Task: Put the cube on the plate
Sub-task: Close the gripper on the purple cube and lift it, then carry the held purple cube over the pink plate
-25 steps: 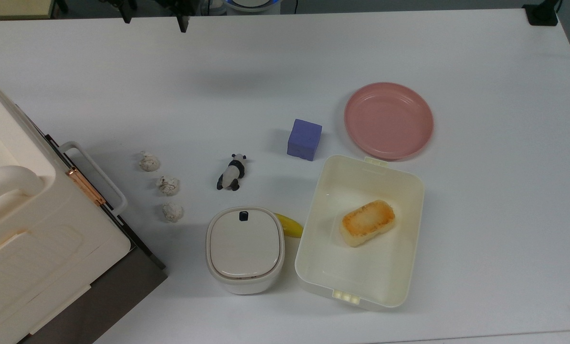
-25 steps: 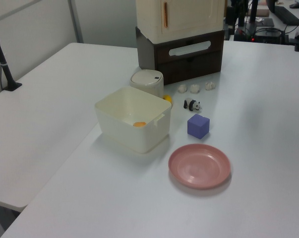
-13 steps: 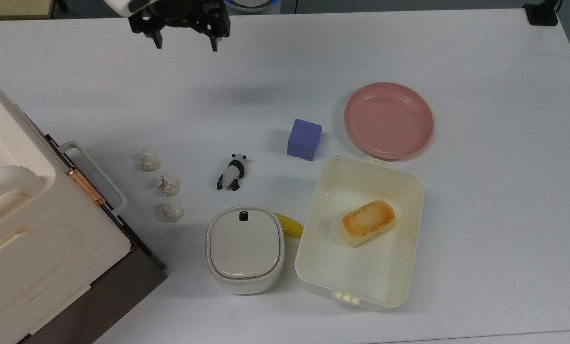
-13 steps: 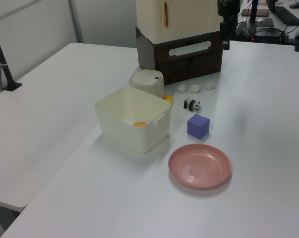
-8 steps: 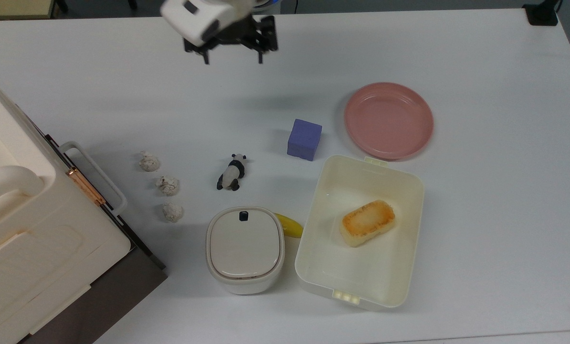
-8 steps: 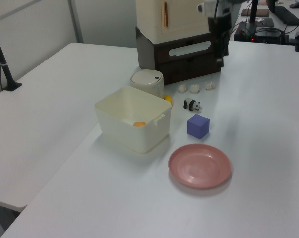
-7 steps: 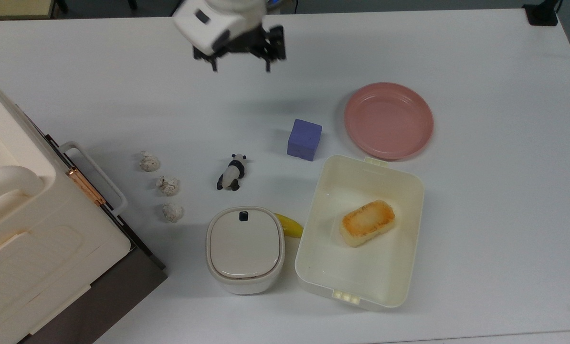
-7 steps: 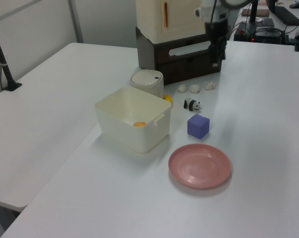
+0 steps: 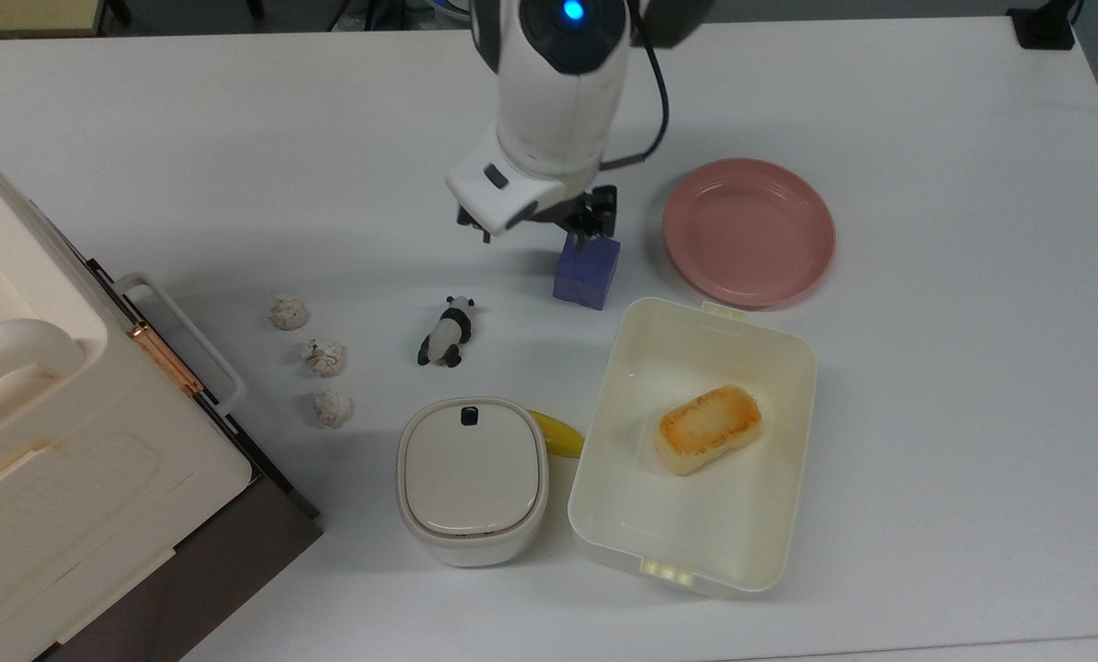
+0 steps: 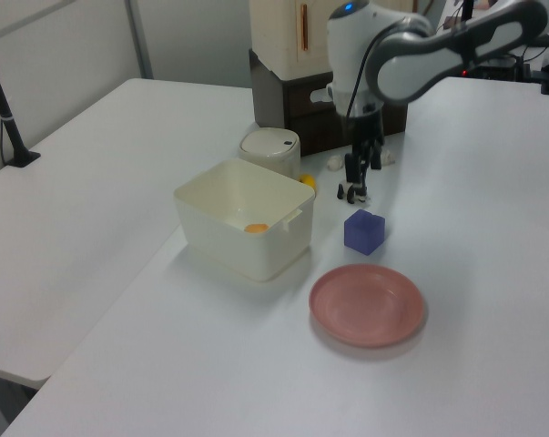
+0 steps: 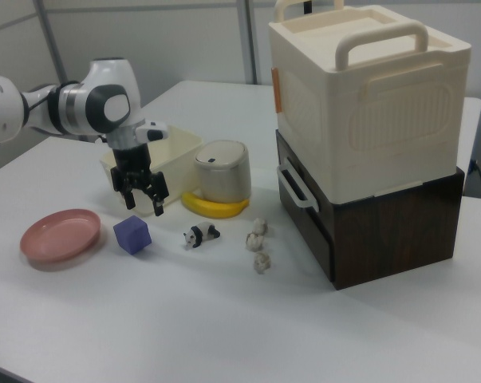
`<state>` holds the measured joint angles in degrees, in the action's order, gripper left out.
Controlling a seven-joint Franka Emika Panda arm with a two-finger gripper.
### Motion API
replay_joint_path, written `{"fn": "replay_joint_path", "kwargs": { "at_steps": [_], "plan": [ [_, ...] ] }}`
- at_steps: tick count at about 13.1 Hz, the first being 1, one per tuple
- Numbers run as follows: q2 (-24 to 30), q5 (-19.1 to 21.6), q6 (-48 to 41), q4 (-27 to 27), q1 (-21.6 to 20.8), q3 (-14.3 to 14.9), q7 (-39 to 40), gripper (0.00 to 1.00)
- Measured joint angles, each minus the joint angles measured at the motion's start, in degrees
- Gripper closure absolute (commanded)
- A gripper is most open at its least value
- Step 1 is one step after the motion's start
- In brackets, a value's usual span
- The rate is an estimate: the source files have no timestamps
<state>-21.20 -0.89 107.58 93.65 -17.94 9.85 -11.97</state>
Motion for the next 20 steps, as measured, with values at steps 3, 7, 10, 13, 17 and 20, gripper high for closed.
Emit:
{"fn": "replay_joint_path", "kwargs": {
  "at_steps": [3,7,10,13,17,20],
  "plan": [
    [-2.1,0.0,2.8,0.1,-2.6,0.0,-6.6,0.00],
    [-3.7,0.3,3.5,0.3,-4.8,-0.1,-9.9,0.00],
    [-6.3,0.3,3.5,0.4,-6.5,-0.1,-11.1,0.00],
    [-7.4,0.3,3.6,1.5,-5.8,0.0,-11.0,0.59],
    [-7.5,0.3,3.6,1.9,-6.0,0.0,-10.8,0.76],
    [-5.5,0.3,0.8,1.6,-6.6,-0.1,-9.7,0.76]
  ]
}}
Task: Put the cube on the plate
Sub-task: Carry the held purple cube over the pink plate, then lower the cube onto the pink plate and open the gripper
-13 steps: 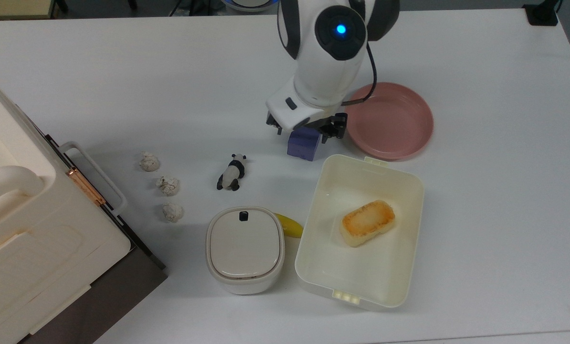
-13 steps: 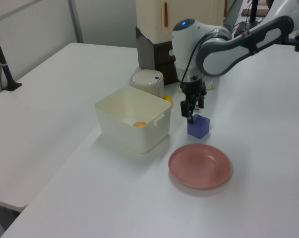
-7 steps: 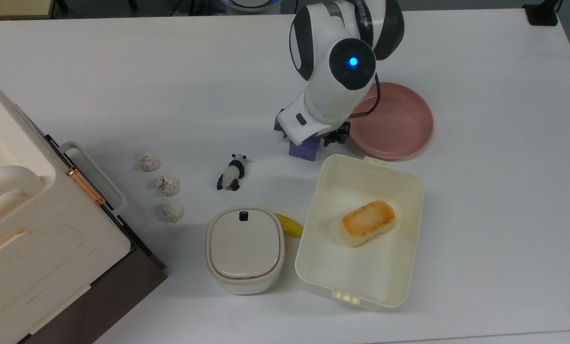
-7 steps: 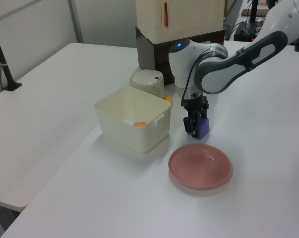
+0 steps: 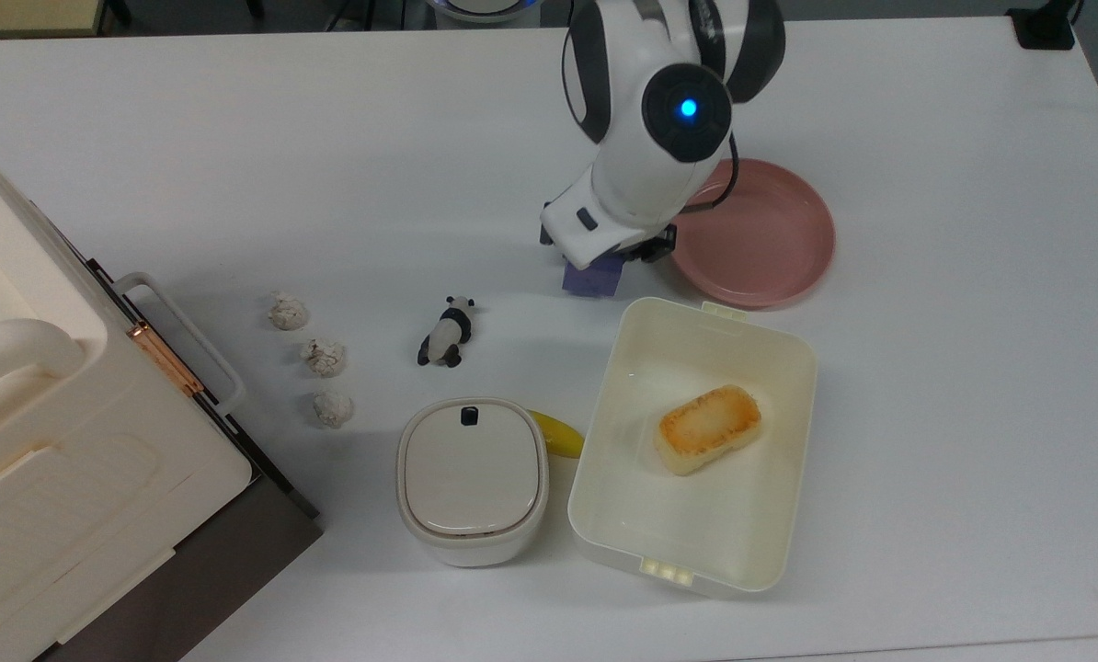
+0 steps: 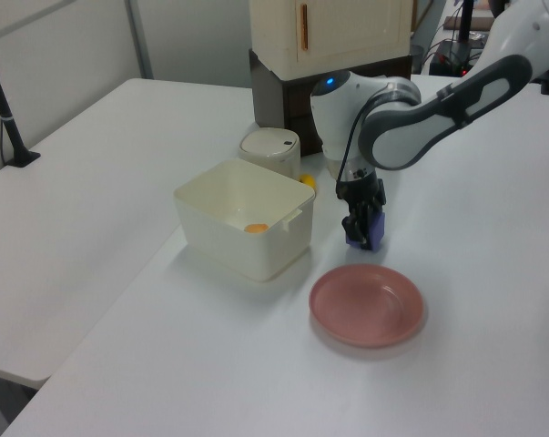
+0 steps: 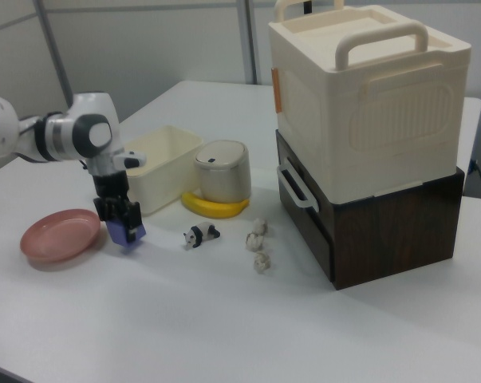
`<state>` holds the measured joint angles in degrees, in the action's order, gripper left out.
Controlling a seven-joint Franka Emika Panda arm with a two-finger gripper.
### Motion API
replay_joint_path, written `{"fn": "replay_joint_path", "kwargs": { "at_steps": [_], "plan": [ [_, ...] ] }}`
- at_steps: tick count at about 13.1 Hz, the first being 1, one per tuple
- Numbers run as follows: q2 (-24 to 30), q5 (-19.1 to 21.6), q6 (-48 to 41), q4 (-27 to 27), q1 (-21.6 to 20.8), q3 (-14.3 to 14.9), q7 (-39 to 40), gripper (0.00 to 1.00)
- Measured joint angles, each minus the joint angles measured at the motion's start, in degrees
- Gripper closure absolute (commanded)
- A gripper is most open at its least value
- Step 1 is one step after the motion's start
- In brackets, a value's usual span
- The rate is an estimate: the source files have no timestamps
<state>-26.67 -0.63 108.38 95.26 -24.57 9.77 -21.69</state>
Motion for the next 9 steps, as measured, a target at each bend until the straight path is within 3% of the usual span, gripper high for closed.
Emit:
{"fn": "replay_joint_path", "kwargs": {
  "at_steps": [2,3,6,7,9],
  "plan": [
    [2.6,0.4,-1.6,-0.2,-1.3,-0.1,0.4,0.75],
    [4.1,0.5,-2.5,-0.3,-2.3,-0.1,0.5,0.69],
    [7.2,0.7,-4.4,-0.3,-7.0,-0.3,0.5,0.31],
    [7.1,0.8,-4.4,-0.2,-8.6,-0.3,0.2,0.01],
    [6.0,0.8,-4.4,0.1,-12.3,-0.4,-2.6,0.00]
  ]
}}
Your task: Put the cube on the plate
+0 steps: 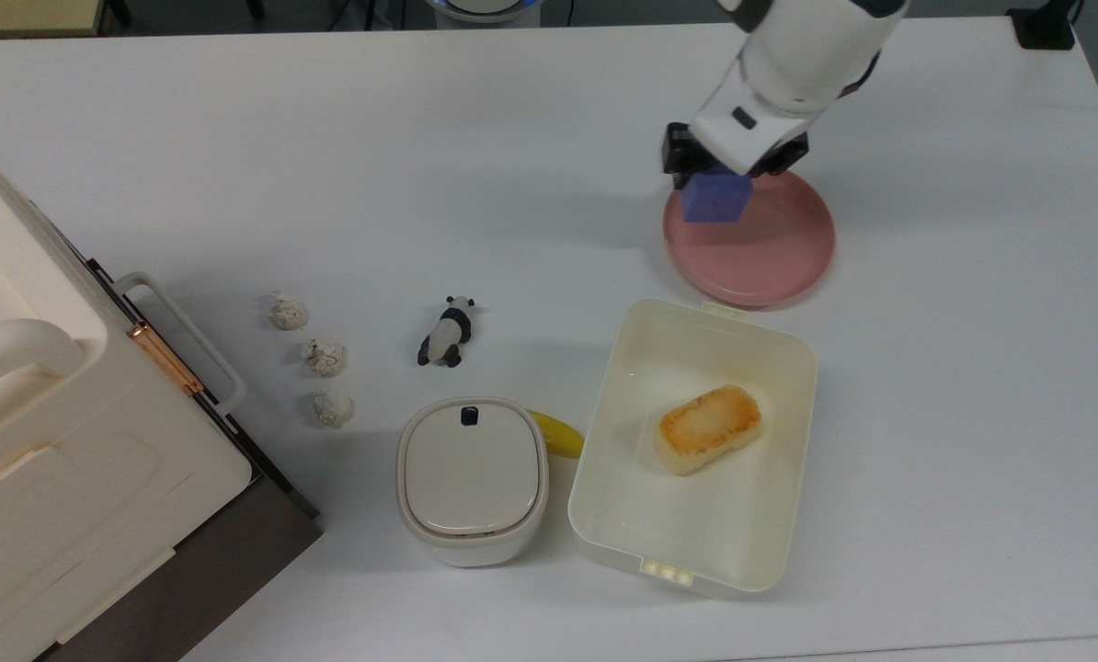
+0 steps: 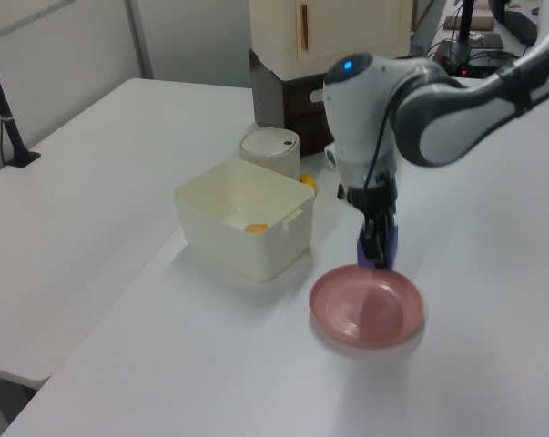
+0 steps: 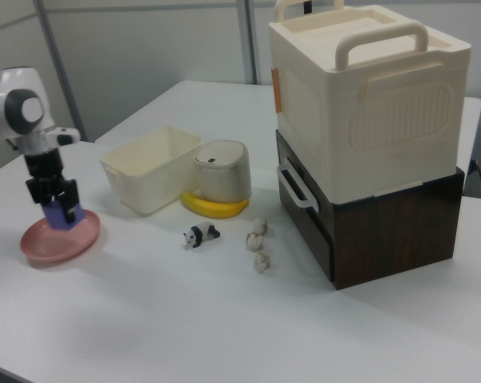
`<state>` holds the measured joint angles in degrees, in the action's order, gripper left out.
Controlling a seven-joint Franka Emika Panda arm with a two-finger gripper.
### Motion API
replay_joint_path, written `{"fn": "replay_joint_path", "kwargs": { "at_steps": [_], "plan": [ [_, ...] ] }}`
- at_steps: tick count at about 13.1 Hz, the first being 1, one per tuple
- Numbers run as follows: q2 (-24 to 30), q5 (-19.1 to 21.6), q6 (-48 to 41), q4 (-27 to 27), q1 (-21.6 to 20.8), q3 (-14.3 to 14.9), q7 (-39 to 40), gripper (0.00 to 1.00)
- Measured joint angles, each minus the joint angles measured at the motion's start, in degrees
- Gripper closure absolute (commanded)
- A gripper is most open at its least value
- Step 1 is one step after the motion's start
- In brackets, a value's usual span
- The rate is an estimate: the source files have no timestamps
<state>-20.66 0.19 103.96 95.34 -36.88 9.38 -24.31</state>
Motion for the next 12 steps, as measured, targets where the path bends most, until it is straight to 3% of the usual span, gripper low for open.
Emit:
{"fn": "replay_joint_path", "kwargs": {
  "at_steps": [8,11,12],
  "plan": [
    [-1.0,0.0,-3.8,-3.1,-1.2,0.6,-2.1,0.00],
    [2.3,0.0,-8.9,-4.7,2.1,1.3,1.6,0.00],
    [4.9,0.0,-11.4,-5.0,5.1,1.5,4.2,0.00]
  ]
}}
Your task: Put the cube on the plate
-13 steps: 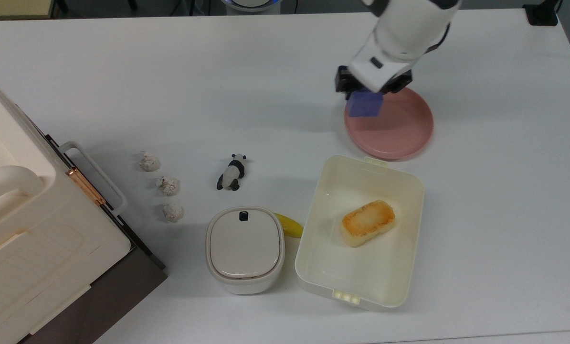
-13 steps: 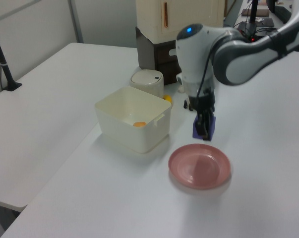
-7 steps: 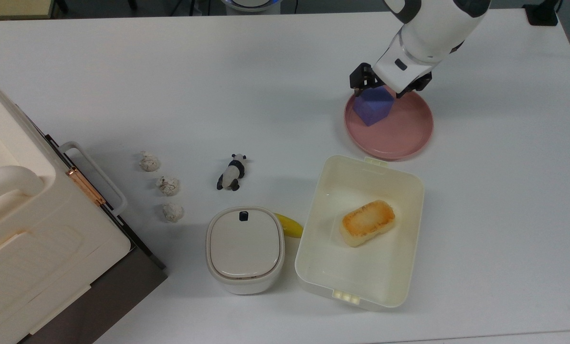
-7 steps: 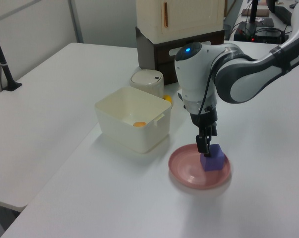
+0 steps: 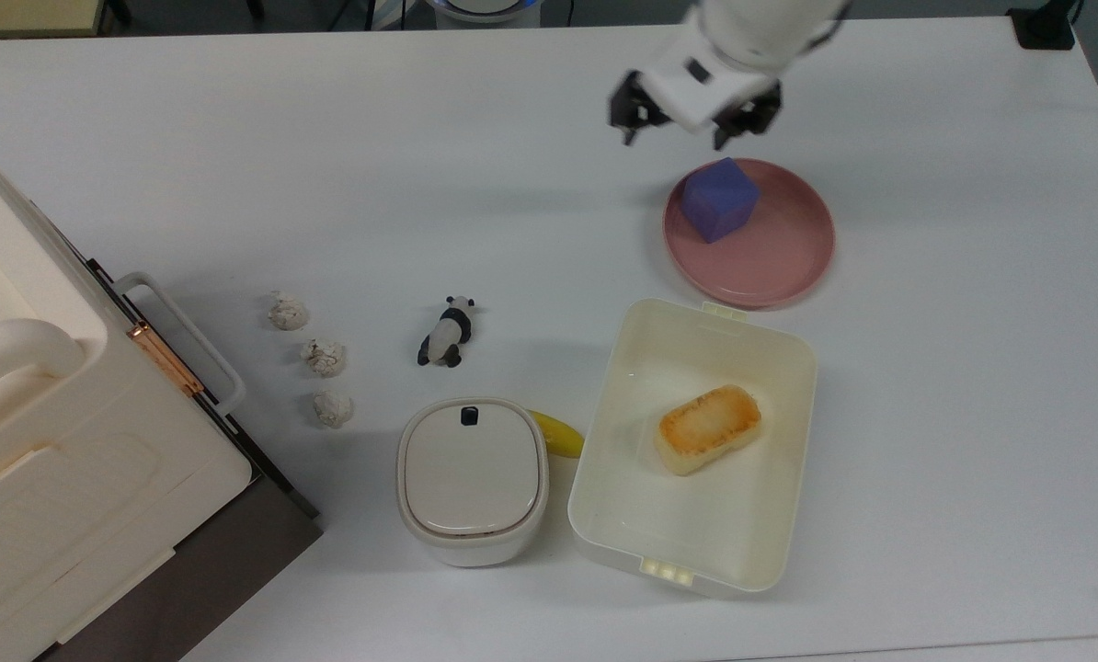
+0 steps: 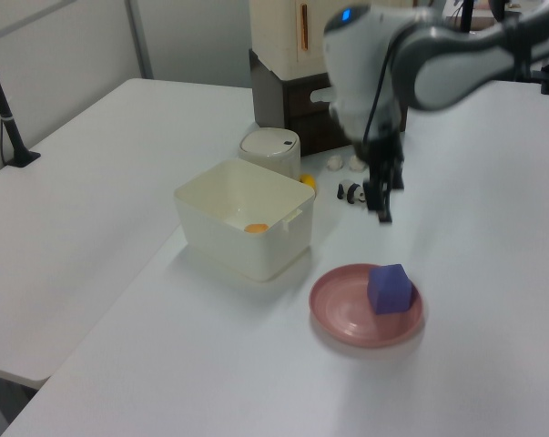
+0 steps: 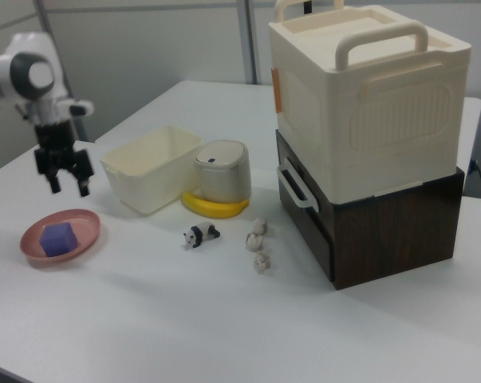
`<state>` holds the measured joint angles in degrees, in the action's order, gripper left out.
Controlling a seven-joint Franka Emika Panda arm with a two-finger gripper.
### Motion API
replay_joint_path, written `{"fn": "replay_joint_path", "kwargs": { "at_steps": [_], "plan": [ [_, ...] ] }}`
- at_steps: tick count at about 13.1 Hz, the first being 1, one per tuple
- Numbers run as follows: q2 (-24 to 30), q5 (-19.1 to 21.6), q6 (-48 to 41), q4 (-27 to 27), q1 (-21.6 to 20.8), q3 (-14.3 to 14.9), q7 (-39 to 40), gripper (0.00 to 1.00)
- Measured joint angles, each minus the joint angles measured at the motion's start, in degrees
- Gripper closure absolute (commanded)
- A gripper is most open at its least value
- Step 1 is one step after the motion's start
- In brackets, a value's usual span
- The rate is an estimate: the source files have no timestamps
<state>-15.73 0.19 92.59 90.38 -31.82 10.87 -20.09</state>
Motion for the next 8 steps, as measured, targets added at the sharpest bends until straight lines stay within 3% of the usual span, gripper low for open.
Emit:
{"fn": "replay_joint_path", "kwargs": {
  "at_steps": [3,6,8],
  "plan": [
    [6.1,0.0,-2.8,0.0,8.6,0.3,5.6,0.00],
    [7.1,-0.9,-2.9,0.3,16.5,0.4,7.2,0.00],
    [7.0,-1.7,-2.9,0.4,18.7,0.4,7.5,0.00]
  ]
}}
